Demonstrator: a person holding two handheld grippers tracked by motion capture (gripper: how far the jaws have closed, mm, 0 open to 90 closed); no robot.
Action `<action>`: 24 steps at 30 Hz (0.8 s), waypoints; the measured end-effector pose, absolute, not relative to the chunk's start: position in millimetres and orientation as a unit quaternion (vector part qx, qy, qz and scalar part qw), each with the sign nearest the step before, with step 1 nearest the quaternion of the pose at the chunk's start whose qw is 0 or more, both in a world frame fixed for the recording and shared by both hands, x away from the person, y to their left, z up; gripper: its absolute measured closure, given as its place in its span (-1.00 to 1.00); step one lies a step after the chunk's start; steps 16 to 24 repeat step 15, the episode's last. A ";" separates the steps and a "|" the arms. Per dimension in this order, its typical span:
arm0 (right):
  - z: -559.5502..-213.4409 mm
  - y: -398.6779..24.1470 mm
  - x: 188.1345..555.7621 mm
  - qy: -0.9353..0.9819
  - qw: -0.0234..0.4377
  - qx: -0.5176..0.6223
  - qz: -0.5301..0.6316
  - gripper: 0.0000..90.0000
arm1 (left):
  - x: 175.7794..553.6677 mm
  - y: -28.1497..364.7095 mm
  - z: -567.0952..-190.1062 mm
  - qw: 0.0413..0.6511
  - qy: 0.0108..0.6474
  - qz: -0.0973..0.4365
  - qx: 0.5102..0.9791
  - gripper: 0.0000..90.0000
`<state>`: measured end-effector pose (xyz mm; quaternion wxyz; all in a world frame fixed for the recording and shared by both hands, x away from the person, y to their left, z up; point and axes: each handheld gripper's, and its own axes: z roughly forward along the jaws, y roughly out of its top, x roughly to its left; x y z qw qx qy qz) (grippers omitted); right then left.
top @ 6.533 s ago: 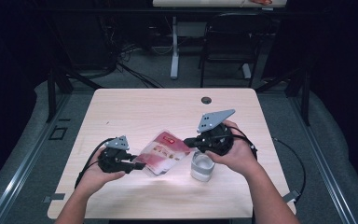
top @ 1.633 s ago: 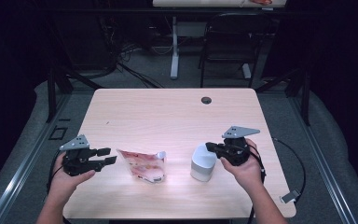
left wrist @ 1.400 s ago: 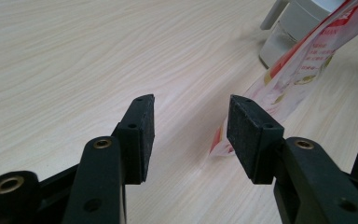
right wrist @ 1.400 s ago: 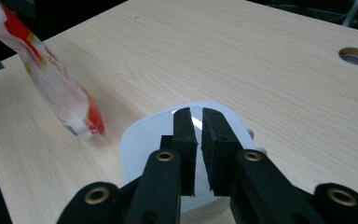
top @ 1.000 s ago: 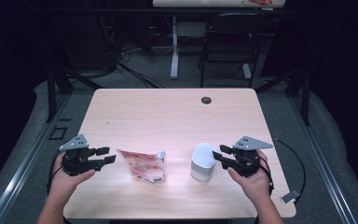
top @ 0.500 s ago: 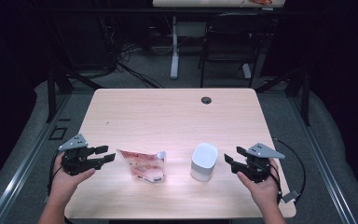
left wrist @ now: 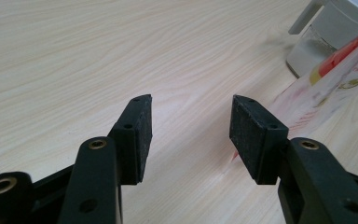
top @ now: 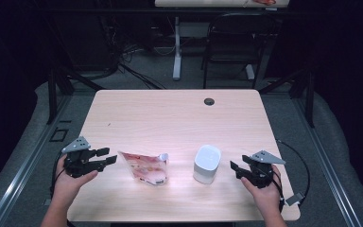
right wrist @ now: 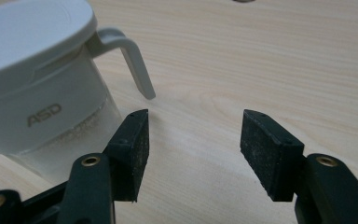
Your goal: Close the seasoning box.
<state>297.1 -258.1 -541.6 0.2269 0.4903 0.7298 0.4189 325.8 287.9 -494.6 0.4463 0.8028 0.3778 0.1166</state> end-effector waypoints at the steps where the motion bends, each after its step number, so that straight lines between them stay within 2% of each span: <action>1: -543.2 -257.2 297.6 0.731 0.227 0.491 0.417 -0.06 | 325.9 288.2 -495.1 0.446 0.379 0.117 0.803 0.10; 24: -548.9 -253.5 300.5 0.740 0.223 0.488 0.405 -0.05 | 327.8 291.5 -497.5 0.443 0.389 0.119 0.799 0.06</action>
